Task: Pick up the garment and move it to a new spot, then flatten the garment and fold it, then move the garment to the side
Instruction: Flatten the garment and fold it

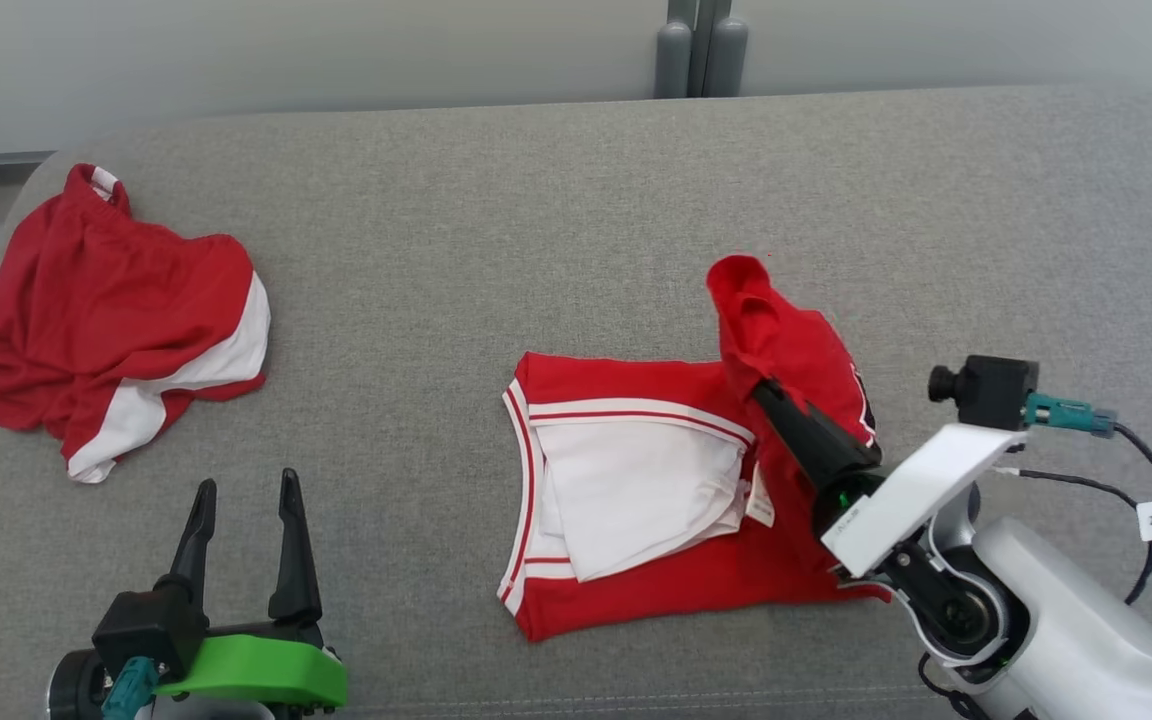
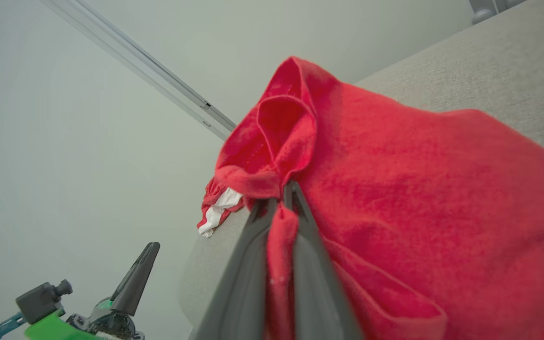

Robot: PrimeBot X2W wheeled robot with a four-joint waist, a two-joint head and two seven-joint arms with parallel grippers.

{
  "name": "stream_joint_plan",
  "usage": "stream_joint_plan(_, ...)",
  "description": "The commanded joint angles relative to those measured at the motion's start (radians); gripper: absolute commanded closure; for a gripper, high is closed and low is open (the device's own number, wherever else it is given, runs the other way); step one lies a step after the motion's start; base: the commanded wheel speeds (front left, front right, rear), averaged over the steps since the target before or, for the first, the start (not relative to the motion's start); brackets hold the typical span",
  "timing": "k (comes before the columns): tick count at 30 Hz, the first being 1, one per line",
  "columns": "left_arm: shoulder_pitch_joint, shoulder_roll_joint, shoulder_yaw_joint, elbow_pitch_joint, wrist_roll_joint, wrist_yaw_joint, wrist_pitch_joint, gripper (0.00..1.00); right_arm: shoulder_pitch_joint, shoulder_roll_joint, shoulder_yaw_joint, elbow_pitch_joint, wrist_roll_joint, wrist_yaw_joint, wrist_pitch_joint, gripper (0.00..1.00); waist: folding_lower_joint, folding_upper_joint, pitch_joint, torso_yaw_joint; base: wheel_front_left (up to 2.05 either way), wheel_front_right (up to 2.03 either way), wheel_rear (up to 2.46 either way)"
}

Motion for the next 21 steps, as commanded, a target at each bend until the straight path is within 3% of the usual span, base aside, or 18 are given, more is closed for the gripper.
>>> stream_joint_plan(1,-0.021,0.002,-0.007,-0.001,0.001,0.001,-0.003,0.0,-0.024,0.016,0.028,0.015,0.002,0.0,-0.004,1.0,0.0,0.0,0.002,0.016,0.0,0.0,0.0)
stream_joint_plan(12,-0.035,0.002,-0.034,0.001,0.0,0.006,-0.003,0.0,-0.115,0.122,0.138,0.187,-0.037,0.0,-0.038,1.0,0.0,0.0,0.003,0.066,0.0,0.0,0.0)
stream_joint_plan(21,-0.056,0.002,-0.066,0.016,-0.008,0.007,-0.003,0.0,-0.191,0.228,0.171,0.414,-0.053,0.0,-0.078,1.0,0.0,0.0,0.014,0.113,0.0,0.0,0.0)
